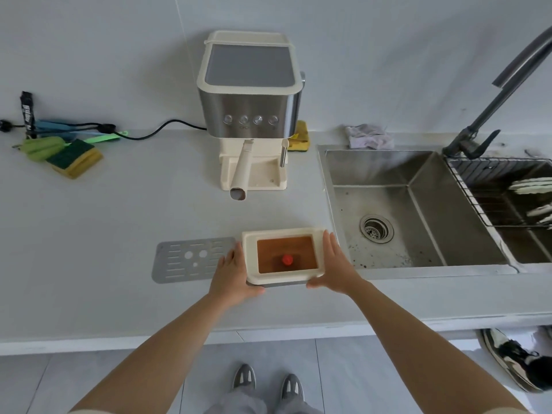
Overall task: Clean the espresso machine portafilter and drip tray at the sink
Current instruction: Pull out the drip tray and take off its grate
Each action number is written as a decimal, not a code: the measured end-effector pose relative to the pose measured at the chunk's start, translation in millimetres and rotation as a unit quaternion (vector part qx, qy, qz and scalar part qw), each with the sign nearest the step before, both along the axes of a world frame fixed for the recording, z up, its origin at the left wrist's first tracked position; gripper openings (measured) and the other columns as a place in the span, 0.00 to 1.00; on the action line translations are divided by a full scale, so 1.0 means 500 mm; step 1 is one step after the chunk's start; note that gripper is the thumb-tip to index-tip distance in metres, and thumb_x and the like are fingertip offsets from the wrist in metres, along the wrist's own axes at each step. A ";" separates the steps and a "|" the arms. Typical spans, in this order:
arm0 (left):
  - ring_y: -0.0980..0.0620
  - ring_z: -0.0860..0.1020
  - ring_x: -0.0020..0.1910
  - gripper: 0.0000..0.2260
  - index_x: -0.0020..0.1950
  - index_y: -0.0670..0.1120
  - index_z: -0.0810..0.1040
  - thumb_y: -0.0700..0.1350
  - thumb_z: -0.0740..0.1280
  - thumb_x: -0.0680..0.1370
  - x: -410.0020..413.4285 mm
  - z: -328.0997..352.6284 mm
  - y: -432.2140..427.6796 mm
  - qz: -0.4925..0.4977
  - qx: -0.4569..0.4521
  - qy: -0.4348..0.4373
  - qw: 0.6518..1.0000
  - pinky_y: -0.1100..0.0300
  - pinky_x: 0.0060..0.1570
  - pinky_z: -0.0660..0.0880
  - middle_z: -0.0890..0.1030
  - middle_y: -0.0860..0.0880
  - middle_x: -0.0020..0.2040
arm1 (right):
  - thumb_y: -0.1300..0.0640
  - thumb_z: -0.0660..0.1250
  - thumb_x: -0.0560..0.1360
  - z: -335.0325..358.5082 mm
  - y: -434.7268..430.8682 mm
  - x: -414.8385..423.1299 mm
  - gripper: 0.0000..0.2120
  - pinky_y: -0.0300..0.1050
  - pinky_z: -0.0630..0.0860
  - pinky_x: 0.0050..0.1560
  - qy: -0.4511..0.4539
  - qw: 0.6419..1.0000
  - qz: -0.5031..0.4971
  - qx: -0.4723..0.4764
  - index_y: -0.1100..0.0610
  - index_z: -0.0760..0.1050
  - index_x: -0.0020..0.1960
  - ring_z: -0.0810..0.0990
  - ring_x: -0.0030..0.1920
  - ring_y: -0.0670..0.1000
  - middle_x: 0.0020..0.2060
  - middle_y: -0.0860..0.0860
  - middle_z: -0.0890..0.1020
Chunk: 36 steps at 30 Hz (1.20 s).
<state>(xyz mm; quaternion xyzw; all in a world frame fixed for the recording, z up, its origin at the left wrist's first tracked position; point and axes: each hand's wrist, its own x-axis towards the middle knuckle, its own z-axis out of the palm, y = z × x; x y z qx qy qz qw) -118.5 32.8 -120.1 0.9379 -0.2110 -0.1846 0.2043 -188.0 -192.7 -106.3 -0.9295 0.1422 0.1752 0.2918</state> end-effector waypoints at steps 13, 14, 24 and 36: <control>0.45 0.71 0.64 0.45 0.71 0.40 0.57 0.50 0.78 0.62 0.053 0.018 -0.019 -0.035 -0.100 0.011 0.994 0.51 0.61 0.69 0.71 0.44 0.64 | 0.55 0.79 0.58 0.018 -0.018 0.006 0.55 0.47 0.71 0.56 -0.066 0.991 -0.084 0.082 0.57 0.46 0.74 0.69 0.62 0.54 0.67 0.49 0.63; 0.46 0.71 0.63 0.44 0.70 0.40 0.58 0.49 0.78 0.62 0.062 0.021 -0.025 -0.043 -0.112 0.009 0.993 0.51 0.60 0.70 0.71 0.44 0.63 | 0.56 0.79 0.58 0.020 -0.024 0.007 0.54 0.47 0.71 0.56 -0.072 0.989 -0.097 0.091 0.56 0.48 0.73 0.69 0.61 0.53 0.65 0.49 0.64; 0.48 0.71 0.63 0.40 0.68 0.44 0.61 0.48 0.78 0.63 0.141 0.063 -0.140 -0.125 -0.187 0.022 0.974 0.50 0.60 0.71 0.72 0.47 0.64 | 0.55 0.80 0.53 0.059 -0.114 0.019 0.52 0.56 0.74 0.59 -0.120 0.967 -0.195 0.114 0.49 0.57 0.70 0.74 0.59 0.52 0.60 0.48 0.73; 0.52 0.70 0.63 0.39 0.71 0.49 0.57 0.50 0.75 0.67 0.185 0.099 -0.375 -0.101 -0.180 0.028 0.978 0.50 0.61 0.72 0.70 0.49 0.65 | 0.63 0.79 0.60 0.081 -0.365 0.087 0.44 0.47 0.75 0.58 -0.157 0.958 -0.144 0.191 0.51 0.60 0.69 0.74 0.59 0.51 0.60 0.50 0.74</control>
